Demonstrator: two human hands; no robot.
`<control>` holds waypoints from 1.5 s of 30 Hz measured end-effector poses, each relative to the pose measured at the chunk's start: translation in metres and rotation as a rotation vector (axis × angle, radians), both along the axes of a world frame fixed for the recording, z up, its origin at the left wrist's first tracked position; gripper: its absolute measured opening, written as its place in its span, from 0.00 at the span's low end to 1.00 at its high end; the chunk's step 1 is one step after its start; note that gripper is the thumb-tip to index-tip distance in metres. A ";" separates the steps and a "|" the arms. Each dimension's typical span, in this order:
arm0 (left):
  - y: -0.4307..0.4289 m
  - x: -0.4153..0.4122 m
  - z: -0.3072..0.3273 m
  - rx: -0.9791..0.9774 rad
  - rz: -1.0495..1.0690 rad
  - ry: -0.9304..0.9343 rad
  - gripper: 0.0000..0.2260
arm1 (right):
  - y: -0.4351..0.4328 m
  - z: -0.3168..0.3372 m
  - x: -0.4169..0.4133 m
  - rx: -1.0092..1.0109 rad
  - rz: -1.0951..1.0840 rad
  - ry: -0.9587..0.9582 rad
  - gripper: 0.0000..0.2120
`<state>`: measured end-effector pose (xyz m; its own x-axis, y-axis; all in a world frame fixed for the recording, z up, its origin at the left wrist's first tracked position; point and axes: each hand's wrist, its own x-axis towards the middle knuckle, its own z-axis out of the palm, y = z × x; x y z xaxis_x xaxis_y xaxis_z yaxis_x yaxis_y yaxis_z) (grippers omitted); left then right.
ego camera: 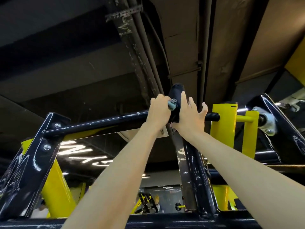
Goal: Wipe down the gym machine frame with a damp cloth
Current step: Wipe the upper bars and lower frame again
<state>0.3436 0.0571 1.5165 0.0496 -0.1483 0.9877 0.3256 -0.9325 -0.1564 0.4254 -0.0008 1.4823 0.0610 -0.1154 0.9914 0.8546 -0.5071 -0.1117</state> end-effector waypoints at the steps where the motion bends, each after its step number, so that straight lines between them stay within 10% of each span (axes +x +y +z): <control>1: 0.010 -0.007 0.001 -0.002 0.035 -0.007 0.15 | -0.001 0.000 -0.001 -0.012 0.006 0.000 0.50; 29: 0.135 -0.075 -0.024 -0.156 -0.018 -0.283 0.18 | 0.042 0.002 -0.054 -0.222 -0.230 -0.170 0.33; 45: 0.092 -0.043 -0.027 0.275 -0.064 -0.053 0.16 | 0.059 0.014 -0.042 -0.047 -0.273 -0.158 0.25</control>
